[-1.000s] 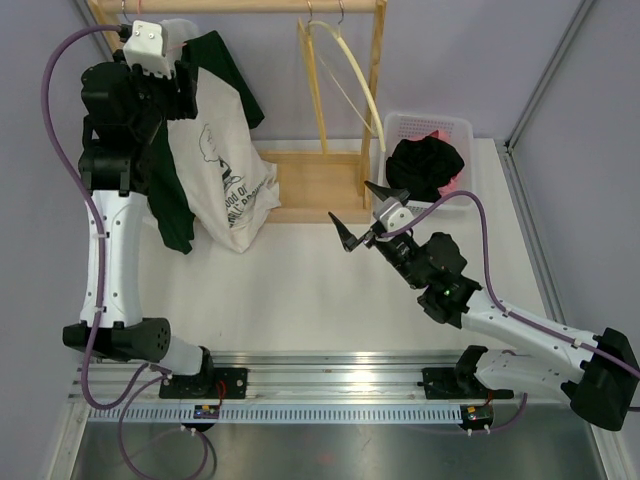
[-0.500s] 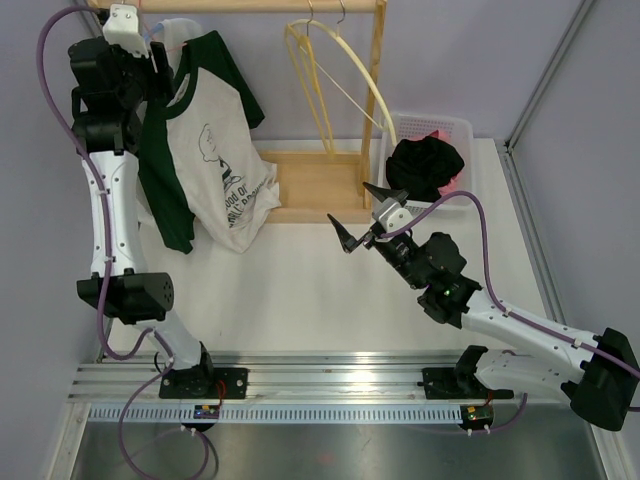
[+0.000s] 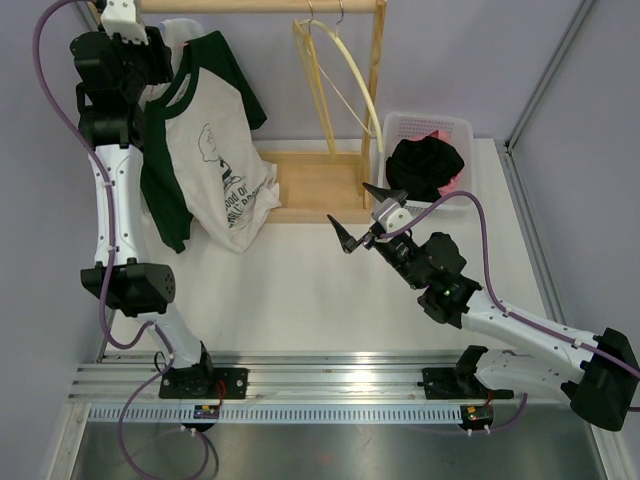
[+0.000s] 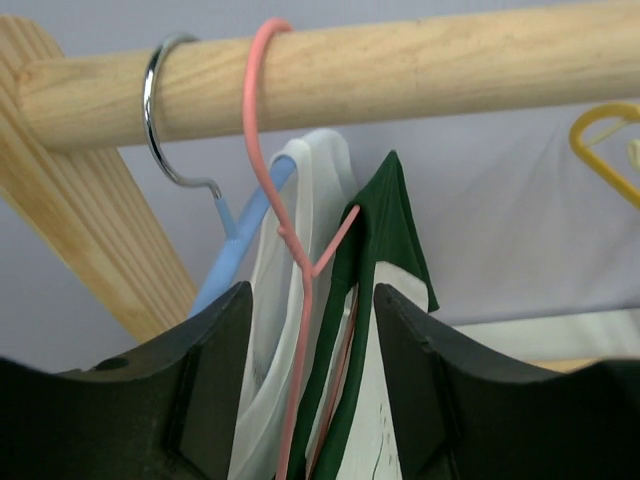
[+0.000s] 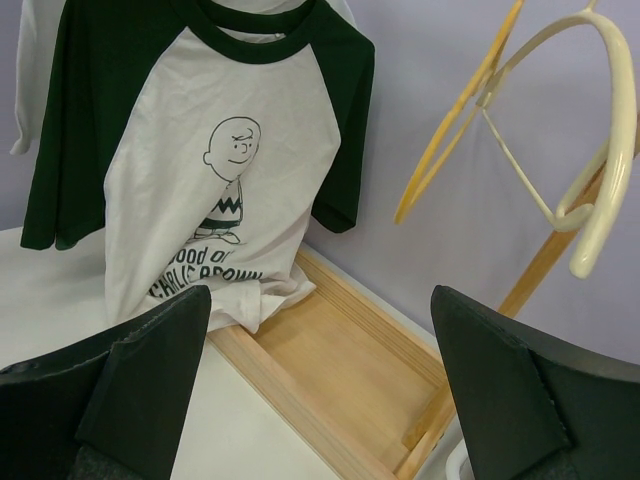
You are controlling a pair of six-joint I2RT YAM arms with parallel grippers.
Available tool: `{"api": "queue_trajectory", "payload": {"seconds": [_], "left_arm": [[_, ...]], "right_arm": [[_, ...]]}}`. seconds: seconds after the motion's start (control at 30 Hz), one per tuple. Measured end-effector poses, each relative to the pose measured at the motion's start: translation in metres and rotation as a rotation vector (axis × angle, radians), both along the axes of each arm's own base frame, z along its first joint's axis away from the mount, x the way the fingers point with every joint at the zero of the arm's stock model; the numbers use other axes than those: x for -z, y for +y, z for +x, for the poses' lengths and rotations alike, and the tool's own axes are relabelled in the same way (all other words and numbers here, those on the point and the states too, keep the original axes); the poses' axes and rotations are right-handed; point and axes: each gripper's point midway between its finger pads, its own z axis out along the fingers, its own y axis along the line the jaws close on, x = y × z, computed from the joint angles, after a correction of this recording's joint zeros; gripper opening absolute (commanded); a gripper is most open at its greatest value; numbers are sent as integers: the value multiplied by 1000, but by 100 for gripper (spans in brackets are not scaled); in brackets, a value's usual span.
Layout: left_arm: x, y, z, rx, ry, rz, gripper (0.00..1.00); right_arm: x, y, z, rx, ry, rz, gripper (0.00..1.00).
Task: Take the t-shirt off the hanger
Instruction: Grab a hanger with a tshirt on it with the left arm
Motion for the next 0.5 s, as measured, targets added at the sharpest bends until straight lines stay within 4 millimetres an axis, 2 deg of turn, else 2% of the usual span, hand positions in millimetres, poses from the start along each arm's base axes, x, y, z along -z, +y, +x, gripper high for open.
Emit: {"api": "queue_trajectory", "payload": {"seconds": [0.2, 0.33, 0.43, 0.5], "left_arm": [[-1, -1, 17, 12, -29, -19, 46], [11, 1, 31, 12, -11, -30, 42], [20, 1, 38, 13, 7, -43, 28], [22, 1, 39, 12, 10, -51, 14]], "right_arm": [[0, 0, 0, -3, -1, 0, 99], [0, 1, -1, -6, -1, -1, 100], [0, 1, -1, -7, -1, -1, 99], [0, 1, -1, -7, -2, -1, 99]]}}
